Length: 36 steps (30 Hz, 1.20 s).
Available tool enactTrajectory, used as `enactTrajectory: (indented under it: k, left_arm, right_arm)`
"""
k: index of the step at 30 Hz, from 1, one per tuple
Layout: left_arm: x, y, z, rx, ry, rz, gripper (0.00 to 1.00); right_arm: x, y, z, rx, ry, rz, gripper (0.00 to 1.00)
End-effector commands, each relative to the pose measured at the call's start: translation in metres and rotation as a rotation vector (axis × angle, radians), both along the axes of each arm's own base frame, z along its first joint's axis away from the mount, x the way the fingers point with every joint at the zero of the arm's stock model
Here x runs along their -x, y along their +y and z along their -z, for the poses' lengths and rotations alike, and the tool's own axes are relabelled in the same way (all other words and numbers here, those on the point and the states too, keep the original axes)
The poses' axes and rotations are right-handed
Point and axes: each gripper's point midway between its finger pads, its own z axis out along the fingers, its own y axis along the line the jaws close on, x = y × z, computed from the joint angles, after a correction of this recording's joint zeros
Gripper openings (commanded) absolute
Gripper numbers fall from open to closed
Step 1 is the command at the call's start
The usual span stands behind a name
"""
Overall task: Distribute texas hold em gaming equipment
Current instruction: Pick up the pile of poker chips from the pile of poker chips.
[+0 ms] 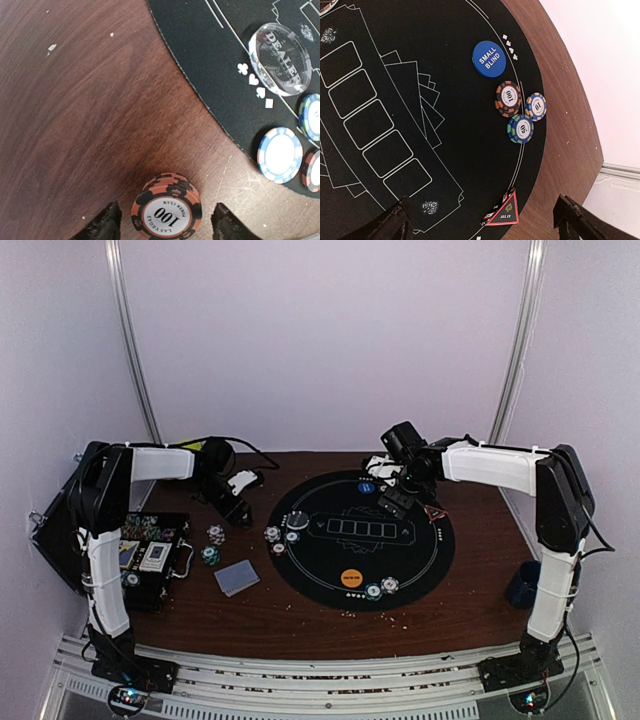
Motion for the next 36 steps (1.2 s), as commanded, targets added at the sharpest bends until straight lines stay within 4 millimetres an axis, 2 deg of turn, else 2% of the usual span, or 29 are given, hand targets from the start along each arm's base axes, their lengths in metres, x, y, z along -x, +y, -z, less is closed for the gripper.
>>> enactTrajectory:
  k: [1,13,15,17,19,24,30,36]
  left_arm:
    - [-0.010,-0.005,-0.010,0.033,-0.036,0.006,0.60]
    - [-0.007,-0.006,-0.013,0.037,-0.036,0.021,0.43]
    - [-0.005,-0.008,-0.014,0.041,-0.033,0.029,0.34]
    - [-0.004,-0.010,-0.017,0.048,-0.035,0.038,0.32]
    - [-0.003,-0.010,-0.021,0.050,-0.044,0.042,0.24]
    - [-0.005,-0.008,-0.036,0.048,-0.082,0.036,0.20]
    - [-0.005,-0.007,-0.063,0.059,-0.147,0.038,0.20]
    - [0.008,-0.021,-0.079,0.060,-0.185,0.102,0.20]
  right_arm:
    - [-0.001,-0.002,-0.001,0.016,-0.012,0.005,1.00]
    - [0.000,-0.001,0.000,0.016,-0.012,0.003,1.00]
    - [0.000,-0.001,-0.001,0.016,-0.013,0.003,1.00]
    - [0.000,-0.001,-0.001,0.016,-0.014,0.003,1.00]
    - [0.000,-0.001,-0.002,0.015,-0.015,0.003,1.00]
    - [0.000,-0.002,-0.001,0.018,-0.017,0.004,1.00]
    - [-0.001,-0.003,-0.008,0.008,-0.030,0.004,1.00]
    - [-0.007,-0.016,-0.017,-0.005,-0.049,0.031,1.00]
